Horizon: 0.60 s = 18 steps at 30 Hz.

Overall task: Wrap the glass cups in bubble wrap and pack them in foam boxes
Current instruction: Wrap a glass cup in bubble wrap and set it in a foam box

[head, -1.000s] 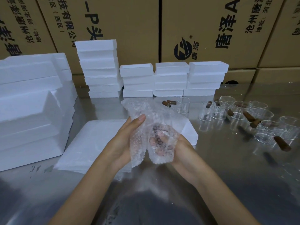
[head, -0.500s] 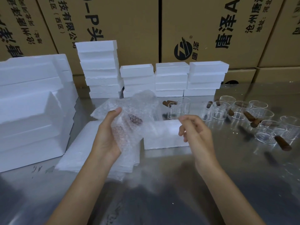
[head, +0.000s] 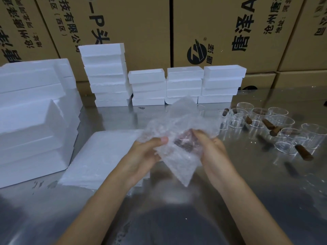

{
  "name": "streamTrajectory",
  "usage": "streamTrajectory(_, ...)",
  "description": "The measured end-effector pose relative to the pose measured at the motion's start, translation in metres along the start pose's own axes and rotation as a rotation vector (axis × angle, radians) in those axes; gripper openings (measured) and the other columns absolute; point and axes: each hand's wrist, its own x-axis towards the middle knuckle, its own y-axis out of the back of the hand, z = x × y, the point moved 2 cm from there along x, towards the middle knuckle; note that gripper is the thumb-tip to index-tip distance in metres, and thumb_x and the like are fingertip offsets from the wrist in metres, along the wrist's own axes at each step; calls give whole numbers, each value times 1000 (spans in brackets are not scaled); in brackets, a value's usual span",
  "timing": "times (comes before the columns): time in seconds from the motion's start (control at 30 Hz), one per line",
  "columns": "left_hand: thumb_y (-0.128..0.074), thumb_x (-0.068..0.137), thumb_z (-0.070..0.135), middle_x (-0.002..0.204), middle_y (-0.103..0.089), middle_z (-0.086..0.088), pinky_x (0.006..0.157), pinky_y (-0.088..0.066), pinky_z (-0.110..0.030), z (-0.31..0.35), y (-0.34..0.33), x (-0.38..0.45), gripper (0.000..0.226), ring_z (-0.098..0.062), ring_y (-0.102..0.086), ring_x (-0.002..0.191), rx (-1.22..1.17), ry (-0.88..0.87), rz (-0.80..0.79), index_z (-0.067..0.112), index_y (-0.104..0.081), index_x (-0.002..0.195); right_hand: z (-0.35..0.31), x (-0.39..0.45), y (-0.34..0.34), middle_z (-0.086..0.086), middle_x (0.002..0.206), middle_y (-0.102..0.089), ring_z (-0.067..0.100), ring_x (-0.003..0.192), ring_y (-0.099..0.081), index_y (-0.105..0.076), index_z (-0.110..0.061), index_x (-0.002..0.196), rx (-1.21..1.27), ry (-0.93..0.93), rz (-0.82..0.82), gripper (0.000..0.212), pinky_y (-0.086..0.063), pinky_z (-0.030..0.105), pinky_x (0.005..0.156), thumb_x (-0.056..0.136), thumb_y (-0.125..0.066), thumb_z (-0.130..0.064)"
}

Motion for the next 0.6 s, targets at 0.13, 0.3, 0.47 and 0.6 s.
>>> streamTrajectory(0.13,-87,63,20,123,-69,-10,95,-54,-38,-7,-4,-4,77,-28,-66,114,356,25,-30,18,-51,131,-5,3,13,1,71,-69,16,68,-66,-69,-16,79,-115,63,121,15,-51,28,66,92,-65,-17)
streamTrajectory(0.3,-86,68,32,118,-71,2,95,-54,-37,-10,-6,-5,61,-17,-67,113,551,47,-93,28,-56,121,-8,7,17,-7,59,-68,5,57,-64,-68,-15,70,-292,213,115,25,-54,23,57,91,-61,-3)
streamTrajectory(0.47,-86,58,44,105,-72,6,93,-55,-44,-12,0,1,52,-15,-68,100,782,-81,121,25,-64,101,-2,8,15,-4,60,-64,7,56,-59,-67,1,72,-480,246,29,16,-50,18,50,85,-67,-8)
streamTrajectory(0.6,-83,53,50,96,-63,5,70,-54,-25,-12,5,4,56,-9,-59,79,837,-149,179,38,-60,103,0,8,15,-6,57,-59,9,54,-54,-64,-3,65,-583,241,-22,23,-46,23,51,84,-71,-14)
